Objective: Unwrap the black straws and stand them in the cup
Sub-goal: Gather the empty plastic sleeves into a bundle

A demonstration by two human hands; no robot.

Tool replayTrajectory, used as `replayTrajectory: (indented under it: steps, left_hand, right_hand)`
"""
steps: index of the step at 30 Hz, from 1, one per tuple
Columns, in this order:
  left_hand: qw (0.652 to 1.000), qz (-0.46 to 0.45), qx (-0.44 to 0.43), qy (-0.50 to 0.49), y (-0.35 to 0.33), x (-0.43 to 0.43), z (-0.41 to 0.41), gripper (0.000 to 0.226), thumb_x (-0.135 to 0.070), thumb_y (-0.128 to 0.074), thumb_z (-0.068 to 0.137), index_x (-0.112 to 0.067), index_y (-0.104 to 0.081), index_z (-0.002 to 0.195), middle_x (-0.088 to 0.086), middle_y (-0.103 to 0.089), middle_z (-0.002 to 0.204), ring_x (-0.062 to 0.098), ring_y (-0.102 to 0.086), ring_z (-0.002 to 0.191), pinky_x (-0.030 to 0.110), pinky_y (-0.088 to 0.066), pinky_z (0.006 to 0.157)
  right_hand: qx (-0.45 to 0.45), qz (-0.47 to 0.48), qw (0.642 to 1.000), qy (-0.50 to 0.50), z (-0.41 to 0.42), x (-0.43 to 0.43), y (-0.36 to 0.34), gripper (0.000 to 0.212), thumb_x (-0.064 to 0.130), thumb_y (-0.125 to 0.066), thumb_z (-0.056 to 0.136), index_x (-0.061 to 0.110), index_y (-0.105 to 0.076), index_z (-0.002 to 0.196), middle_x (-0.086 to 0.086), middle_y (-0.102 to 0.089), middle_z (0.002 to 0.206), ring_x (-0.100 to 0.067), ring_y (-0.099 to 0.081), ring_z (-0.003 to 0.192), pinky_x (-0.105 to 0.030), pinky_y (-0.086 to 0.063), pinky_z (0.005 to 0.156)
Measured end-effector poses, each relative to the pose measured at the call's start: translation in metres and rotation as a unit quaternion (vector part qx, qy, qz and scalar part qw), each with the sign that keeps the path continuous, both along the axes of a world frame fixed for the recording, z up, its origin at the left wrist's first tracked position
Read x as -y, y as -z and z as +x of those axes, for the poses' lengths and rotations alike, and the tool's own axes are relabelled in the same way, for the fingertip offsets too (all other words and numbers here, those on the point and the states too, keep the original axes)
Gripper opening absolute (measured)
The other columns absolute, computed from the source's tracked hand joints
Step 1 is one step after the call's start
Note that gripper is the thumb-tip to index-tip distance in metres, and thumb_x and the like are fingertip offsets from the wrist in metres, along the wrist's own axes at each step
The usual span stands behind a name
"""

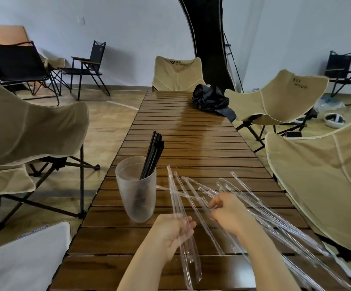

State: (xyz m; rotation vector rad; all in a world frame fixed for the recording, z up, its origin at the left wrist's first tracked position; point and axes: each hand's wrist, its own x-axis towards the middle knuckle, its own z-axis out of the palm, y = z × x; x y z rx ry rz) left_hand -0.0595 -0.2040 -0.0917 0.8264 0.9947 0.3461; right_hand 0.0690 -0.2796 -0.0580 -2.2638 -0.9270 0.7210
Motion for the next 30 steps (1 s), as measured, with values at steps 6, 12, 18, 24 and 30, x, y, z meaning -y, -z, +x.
replayTrajectory:
  steps: [6, 12, 18, 24, 30]
  left_hand:
    - [0.998, -0.056, 0.019, -0.013, 0.000, -0.002, 0.000, 0.017, 0.001, -0.053, 0.092, 0.002, -0.058, 0.109, 0.021, -0.069, 0.099, 0.026, -0.070, 0.088, 0.034, -0.059, 0.066]
    - [0.998, -0.053, 0.024, -0.030, -0.005, 0.001, 0.001, 0.016, -0.009, -0.053, 0.095, 0.000, -0.060, 0.106, 0.023, -0.068, 0.102, 0.026, -0.071, 0.079, 0.030, -0.056, 0.053]
    - [0.999, -0.027, -0.012, -0.023, -0.001, 0.000, 0.001, 0.017, 0.001, -0.052, 0.093, 0.002, -0.065, 0.103, 0.022, -0.067, 0.103, 0.026, -0.069, 0.089, 0.032, -0.059, 0.063]
    - [0.997, -0.071, -0.008, 0.018, -0.008, 0.001, -0.001, 0.019, 0.007, -0.046, 0.093, 0.005, -0.062, 0.103, 0.018, -0.068, 0.090, 0.022, -0.066, 0.076, 0.034, -0.059, 0.067]
    - [0.997, -0.074, 0.006, 0.031, -0.014, 0.005, -0.001, 0.021, 0.010, -0.040, 0.094, 0.005, -0.057, 0.107, 0.023, -0.065, 0.093, 0.028, -0.066, 0.078, 0.036, -0.059, 0.056]
  right_hand:
    - [-0.051, 0.035, 0.997, -0.040, -0.007, -0.003, -0.010, 0.018, 0.008, -0.067, 0.082, 0.021, -0.057, 0.091, -0.002, -0.064, 0.092, -0.014, -0.061, 0.078, -0.024, -0.046, 0.065]
    - [-0.045, -0.038, 0.993, -0.102, -0.020, -0.010, 0.004, 0.017, 0.009, -0.063, 0.083, 0.023, -0.057, 0.091, 0.000, -0.063, 0.087, -0.011, -0.060, 0.074, -0.021, -0.044, 0.060]
    - [-0.031, 0.015, 0.996, -0.084, -0.019, -0.014, 0.010, 0.012, 0.021, -0.070, 0.083, 0.021, -0.059, 0.088, 0.003, -0.067, 0.085, -0.007, -0.064, 0.074, -0.018, -0.049, 0.062]
    - [0.078, 0.110, 0.990, -0.048, -0.025, -0.020, 0.018, 0.012, 0.026, -0.065, 0.088, 0.023, -0.060, 0.098, 0.012, -0.055, 0.076, 0.003, -0.052, 0.061, -0.008, -0.035, 0.049]
    - [0.091, 0.097, 0.991, -0.034, -0.038, -0.029, 0.033, 0.004, 0.018, -0.062, 0.090, 0.019, -0.058, 0.092, 0.004, -0.063, 0.085, -0.004, -0.059, 0.071, -0.015, -0.047, 0.064]
